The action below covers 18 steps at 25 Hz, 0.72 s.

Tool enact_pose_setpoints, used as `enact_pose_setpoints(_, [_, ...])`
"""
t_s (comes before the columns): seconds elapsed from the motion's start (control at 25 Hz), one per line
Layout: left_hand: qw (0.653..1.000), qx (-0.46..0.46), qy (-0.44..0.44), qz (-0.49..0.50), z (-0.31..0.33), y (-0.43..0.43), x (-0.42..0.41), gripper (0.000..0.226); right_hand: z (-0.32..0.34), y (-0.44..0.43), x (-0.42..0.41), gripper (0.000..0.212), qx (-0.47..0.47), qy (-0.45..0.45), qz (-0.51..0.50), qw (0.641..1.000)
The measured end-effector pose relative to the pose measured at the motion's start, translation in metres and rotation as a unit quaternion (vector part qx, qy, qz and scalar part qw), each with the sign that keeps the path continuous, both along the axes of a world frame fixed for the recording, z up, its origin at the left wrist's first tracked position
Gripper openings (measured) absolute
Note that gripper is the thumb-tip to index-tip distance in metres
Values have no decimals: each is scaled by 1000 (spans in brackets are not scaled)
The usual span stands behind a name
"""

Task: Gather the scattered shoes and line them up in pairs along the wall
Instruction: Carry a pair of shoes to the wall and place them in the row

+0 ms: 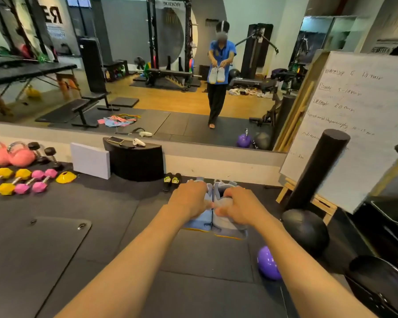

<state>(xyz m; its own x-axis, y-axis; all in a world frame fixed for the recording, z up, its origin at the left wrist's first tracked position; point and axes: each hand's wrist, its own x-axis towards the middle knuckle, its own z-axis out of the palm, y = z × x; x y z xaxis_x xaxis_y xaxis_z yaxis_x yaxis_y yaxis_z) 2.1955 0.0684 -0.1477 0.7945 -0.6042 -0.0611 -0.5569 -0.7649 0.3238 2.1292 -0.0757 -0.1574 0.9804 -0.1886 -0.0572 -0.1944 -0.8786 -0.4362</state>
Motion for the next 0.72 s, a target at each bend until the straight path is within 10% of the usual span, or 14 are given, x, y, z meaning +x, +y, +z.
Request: enact_pose_setpoints(0.72, [980,45,172,-90,-126,-138,482,44,-126,-146,464,14,41,132,33,990])
